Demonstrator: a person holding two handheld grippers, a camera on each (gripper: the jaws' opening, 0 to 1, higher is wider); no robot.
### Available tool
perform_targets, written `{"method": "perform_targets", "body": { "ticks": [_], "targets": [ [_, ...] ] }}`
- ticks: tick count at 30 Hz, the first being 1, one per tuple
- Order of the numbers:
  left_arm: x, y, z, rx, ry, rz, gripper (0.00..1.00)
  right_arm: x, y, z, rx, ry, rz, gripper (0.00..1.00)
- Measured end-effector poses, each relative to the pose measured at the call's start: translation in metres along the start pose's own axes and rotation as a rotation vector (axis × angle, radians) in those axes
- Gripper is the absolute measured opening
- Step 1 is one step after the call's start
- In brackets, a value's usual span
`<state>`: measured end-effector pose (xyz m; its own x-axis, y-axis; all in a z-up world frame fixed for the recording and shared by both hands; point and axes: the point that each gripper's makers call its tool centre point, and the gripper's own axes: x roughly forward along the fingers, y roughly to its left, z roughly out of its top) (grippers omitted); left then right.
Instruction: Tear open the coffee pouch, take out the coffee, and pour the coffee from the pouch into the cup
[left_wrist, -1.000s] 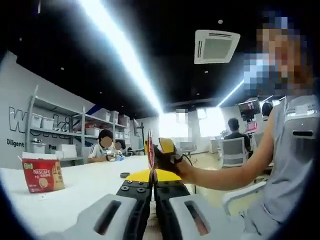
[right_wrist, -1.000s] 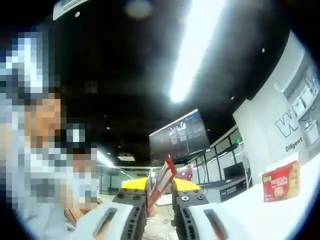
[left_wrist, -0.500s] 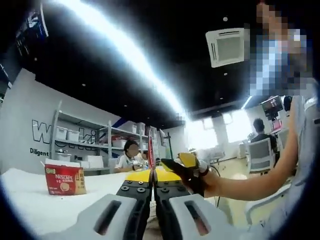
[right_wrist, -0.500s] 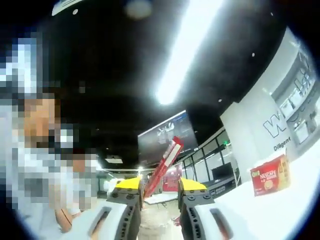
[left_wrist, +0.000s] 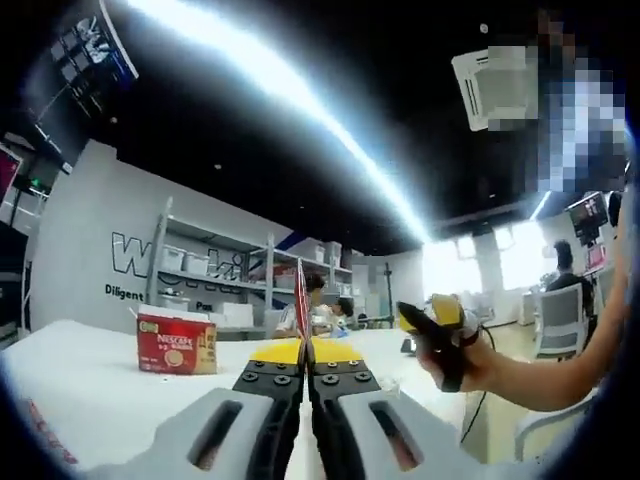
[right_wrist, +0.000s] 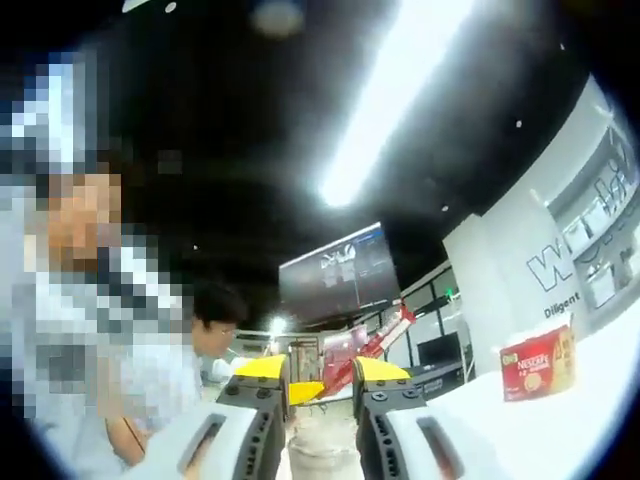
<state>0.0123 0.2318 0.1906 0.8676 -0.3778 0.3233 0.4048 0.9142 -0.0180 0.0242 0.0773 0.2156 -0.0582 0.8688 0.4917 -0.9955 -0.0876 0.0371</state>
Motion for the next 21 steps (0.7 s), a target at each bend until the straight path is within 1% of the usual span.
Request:
{"method": "perform_targets", "body": {
  "ticks": [2,3,5,6,7,8,9,10,12,14,16,18,19,20,21],
  "targets": [
    [-0.006,0.017,-0.004,0.021,0.025,0.069,0.04,-0.001,0.001,-0.001,0.0,0.0,-0.001,0.26],
    [-0.007,0.021,-0.005,0.026,0.029,0.081,0.04,-0.001,0.001,-0.001,-0.001,0.001,-0.002,0.25],
    [-0.021,0.056,-0.015,0.045,0.074,0.211,0.04,-0.003,0.001,-0.004,-0.013,0.012,-0.009,0.25],
    [-0.027,0.066,-0.017,0.039,0.078,0.244,0.04,-0.003,0.001,-0.004,-0.013,0.011,-0.009,0.25],
    [-0.035,0.081,-0.021,0.036,0.097,0.293,0.04,-0.003,0.003,-0.004,-0.015,0.009,-0.01,0.25],
    [-0.041,0.091,-0.024,0.052,0.111,0.319,0.04,-0.003,0.004,-0.004,-0.016,0.006,-0.01,0.25],
    [-0.043,0.094,-0.025,0.055,0.116,0.326,0.04,-0.003,0.004,-0.004,-0.016,0.005,-0.01,0.24],
    [-0.052,0.108,-0.034,0.042,0.158,0.36,0.04,-0.003,0.004,-0.003,-0.017,0.002,-0.011,0.24],
    [-0.068,0.135,-0.039,0.032,0.172,0.438,0.04,-0.004,0.003,-0.003,-0.017,-0.002,-0.013,0.24],
    [-0.085,0.157,-0.045,0.023,0.201,0.508,0.04,-0.004,0.001,-0.004,-0.013,-0.002,-0.014,0.24],
    [-0.099,0.175,-0.051,0.04,0.236,0.578,0.04,-0.004,0.0,-0.005,-0.011,-0.004,-0.014,0.23],
    [-0.107,0.187,-0.058,0.06,0.28,0.627,0.04,-0.003,-0.001,-0.005,-0.009,-0.005,-0.014,0.23],
    [-0.108,0.189,-0.06,0.061,0.29,0.632,0.04,-0.002,-0.001,-0.005,-0.008,-0.006,-0.013,0.23],
    [-0.112,0.198,-0.065,0.09,0.318,0.671,0.04,-0.002,-0.001,-0.006,-0.006,-0.005,-0.012,0.23],
    [-0.116,0.203,-0.069,0.101,0.337,0.696,0.04,-0.001,-0.001,-0.006,-0.009,-0.002,-0.011,0.23]
  ]
}}
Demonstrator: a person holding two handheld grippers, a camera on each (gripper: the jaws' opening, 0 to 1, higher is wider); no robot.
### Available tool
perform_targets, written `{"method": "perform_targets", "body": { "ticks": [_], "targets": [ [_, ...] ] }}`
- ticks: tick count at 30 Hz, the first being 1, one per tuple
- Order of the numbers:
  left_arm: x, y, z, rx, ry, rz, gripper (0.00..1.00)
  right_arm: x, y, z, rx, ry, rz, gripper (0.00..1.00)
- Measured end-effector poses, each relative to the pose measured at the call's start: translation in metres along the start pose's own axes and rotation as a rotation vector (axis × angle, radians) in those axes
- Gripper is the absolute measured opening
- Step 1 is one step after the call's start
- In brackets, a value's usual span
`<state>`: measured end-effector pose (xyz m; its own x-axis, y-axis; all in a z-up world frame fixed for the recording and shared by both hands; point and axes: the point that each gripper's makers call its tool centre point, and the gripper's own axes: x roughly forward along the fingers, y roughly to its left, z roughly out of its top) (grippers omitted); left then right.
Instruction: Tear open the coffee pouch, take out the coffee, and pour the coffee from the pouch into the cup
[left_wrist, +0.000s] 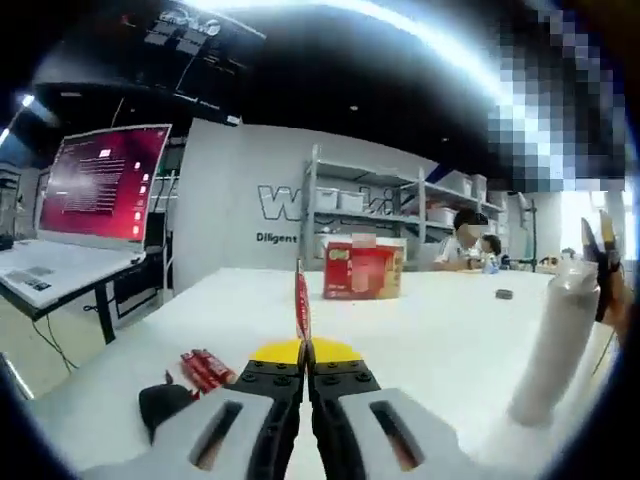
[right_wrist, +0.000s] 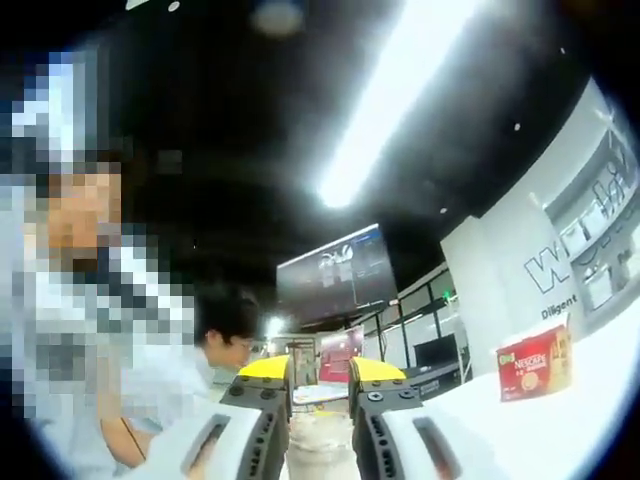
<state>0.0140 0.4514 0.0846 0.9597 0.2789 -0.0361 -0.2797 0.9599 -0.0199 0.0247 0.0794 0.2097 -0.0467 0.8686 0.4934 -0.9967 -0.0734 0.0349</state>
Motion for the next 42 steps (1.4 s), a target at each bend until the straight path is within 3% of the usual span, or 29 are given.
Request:
{"method": "perform_targets", "body": {
  "ticks": [8,12,16,19,31,42],
  "targets": [
    [0.013,0.025,-0.015,-0.036,0.051,0.067,0.04,-0.002,-0.001,-0.002,-0.008,0.017,-0.011,0.23],
    [0.016,0.043,-0.023,0.025,0.106,0.146,0.04,-0.004,-0.003,-0.001,-0.003,0.011,-0.016,0.22],
    [0.027,0.052,-0.03,0.115,0.16,0.18,0.04,-0.004,-0.001,-0.002,-0.007,0.011,-0.011,0.22],
    [0.029,0.056,-0.032,0.111,0.183,0.189,0.04,-0.003,0.001,-0.003,-0.012,0.016,-0.01,0.22],
    [0.019,0.048,-0.038,-0.007,0.186,0.181,0.04,-0.002,0.008,-0.007,-0.018,0.031,-0.004,0.22],
    [0.018,0.054,-0.037,0.091,0.187,0.218,0.06,-0.002,0.007,-0.001,-0.022,0.018,-0.004,0.22]
  ]
}}
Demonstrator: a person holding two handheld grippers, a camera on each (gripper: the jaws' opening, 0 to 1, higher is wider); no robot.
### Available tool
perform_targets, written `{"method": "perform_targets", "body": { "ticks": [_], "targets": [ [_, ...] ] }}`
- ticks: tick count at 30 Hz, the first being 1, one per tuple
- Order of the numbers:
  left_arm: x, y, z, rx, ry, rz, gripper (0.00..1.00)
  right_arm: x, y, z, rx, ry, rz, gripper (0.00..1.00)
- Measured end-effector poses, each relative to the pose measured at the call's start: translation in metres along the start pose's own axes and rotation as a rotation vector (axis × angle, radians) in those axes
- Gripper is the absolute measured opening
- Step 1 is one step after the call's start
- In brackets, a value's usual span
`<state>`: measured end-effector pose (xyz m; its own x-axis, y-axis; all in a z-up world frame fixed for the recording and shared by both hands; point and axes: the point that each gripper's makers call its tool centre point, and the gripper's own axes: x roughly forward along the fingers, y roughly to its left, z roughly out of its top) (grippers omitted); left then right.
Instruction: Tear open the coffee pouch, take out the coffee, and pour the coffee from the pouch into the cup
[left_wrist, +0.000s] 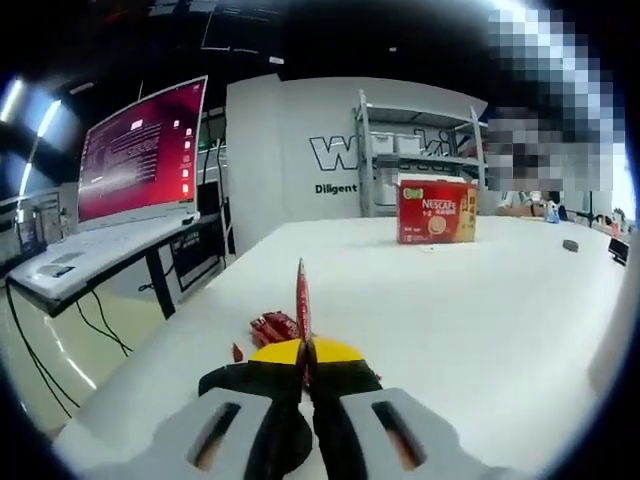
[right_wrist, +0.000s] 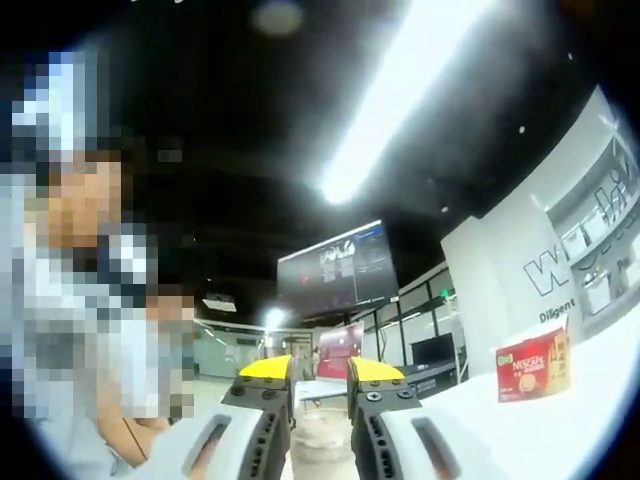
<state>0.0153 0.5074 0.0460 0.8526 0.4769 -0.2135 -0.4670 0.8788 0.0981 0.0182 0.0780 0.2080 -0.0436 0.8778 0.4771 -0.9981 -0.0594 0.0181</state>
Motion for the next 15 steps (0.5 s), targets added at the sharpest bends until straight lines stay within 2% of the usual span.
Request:
{"method": "perform_targets", "body": {
  "ticks": [7,13,15],
  "targets": [
    [0.004,0.0,0.001,0.035,-0.009,-0.001,0.13,0.001,0.003,-0.004,-0.002,0.01,0.004,0.22],
    [-0.011,-0.01,0.015,0.011,-0.072,-0.047,0.18,-0.001,0.003,-0.003,-0.002,0.008,-0.004,0.22],
    [-0.018,-0.016,0.02,-0.021,-0.092,-0.083,0.19,0.0,0.003,-0.005,0.002,0.012,-0.004,0.22]
  ]
}}
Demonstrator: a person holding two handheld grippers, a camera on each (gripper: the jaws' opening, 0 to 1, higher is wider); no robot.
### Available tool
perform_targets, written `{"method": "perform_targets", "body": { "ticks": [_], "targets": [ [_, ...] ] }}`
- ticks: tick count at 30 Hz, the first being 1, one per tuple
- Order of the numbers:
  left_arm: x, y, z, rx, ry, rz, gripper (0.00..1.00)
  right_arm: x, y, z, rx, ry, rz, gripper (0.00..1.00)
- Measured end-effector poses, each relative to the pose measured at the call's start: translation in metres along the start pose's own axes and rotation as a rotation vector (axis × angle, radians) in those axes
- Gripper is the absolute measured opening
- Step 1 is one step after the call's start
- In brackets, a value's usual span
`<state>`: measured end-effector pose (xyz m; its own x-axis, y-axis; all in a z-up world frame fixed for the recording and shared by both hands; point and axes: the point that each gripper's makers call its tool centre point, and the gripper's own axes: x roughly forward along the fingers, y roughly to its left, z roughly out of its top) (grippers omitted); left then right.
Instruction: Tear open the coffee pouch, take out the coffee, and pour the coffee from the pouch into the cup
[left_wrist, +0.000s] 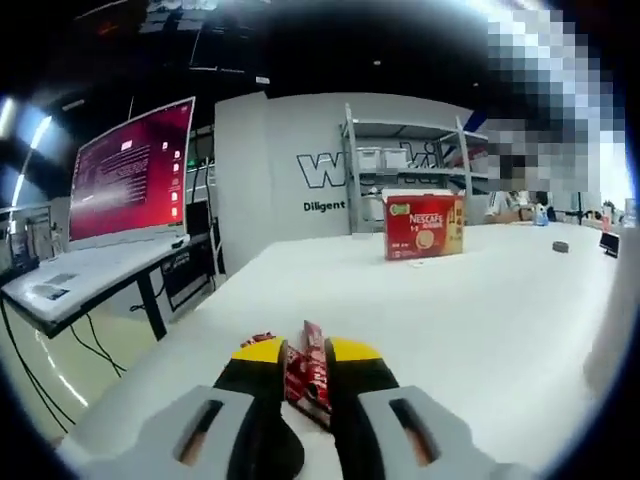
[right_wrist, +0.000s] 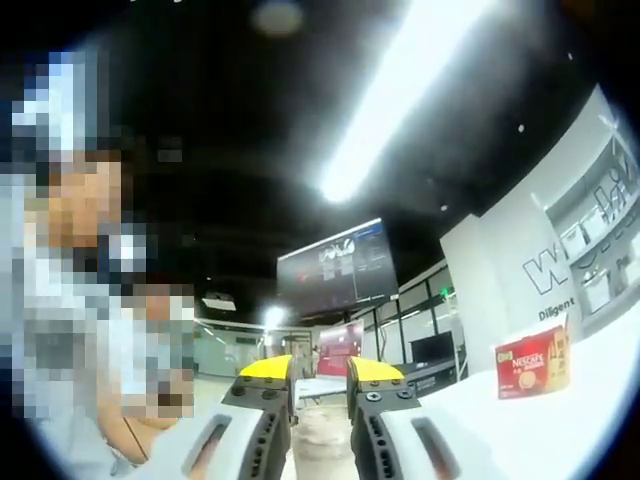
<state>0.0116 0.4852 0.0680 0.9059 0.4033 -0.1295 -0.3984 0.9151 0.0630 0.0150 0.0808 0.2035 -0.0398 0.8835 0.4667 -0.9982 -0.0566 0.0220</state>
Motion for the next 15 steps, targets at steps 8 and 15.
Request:
{"method": "perform_targets", "body": {
  "ticks": [8,15],
  "targets": [
    [-0.038,-0.046,0.012,0.014,-0.034,-0.169,0.29,0.006,0.001,-0.011,0.011,0.036,0.003,0.23],
    [-0.065,-0.087,0.042,-0.012,-0.112,-0.342,0.3,0.011,0.003,-0.018,-0.014,0.074,-0.017,0.27]
  ]
}}
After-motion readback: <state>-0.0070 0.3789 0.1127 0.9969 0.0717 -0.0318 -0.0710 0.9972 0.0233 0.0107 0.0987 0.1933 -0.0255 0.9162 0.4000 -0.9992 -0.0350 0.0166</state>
